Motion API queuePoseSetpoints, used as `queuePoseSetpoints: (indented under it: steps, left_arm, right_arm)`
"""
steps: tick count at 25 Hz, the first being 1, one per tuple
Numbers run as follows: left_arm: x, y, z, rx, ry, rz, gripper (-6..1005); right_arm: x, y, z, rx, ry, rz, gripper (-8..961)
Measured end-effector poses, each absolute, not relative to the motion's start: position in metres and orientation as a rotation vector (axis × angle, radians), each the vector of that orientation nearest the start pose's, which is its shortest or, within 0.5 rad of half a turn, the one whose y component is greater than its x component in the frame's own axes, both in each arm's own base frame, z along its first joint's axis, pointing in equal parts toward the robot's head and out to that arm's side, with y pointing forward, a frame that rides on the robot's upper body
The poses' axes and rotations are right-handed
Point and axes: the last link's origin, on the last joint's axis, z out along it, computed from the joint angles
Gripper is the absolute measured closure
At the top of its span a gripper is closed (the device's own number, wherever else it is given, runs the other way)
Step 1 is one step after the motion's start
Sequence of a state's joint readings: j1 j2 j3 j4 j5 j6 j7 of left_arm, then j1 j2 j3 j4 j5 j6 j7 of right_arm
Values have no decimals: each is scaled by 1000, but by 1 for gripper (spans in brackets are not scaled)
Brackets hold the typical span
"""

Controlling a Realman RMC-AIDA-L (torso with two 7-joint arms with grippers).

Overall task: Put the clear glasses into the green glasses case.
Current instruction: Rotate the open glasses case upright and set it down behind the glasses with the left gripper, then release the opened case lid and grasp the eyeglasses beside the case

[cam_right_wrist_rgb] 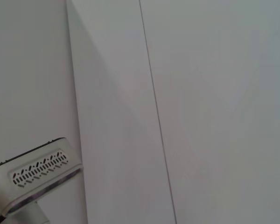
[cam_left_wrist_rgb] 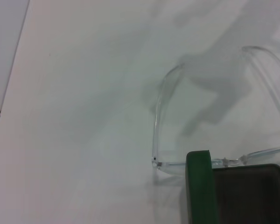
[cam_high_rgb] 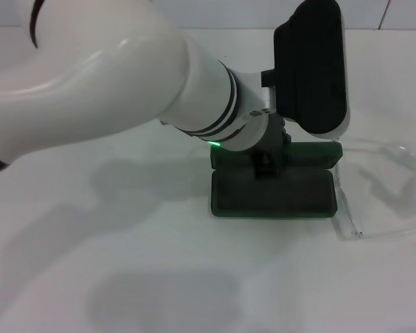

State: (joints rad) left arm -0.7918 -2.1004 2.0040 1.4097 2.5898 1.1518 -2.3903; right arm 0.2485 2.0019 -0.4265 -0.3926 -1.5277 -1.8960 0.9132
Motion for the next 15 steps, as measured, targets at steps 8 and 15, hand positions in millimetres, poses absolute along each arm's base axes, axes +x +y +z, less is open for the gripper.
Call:
queuePoseSetpoints:
  steps: [8,15]
  left_arm:
    - [-49,330,-111,-2747,393,455,739]
    - [-44,328,-110,-2746,408,429,631]
  right_arm:
    - [322,238,76,-2053,334,1235,407]
    - [325,237,77,-2049,346,1220,408]
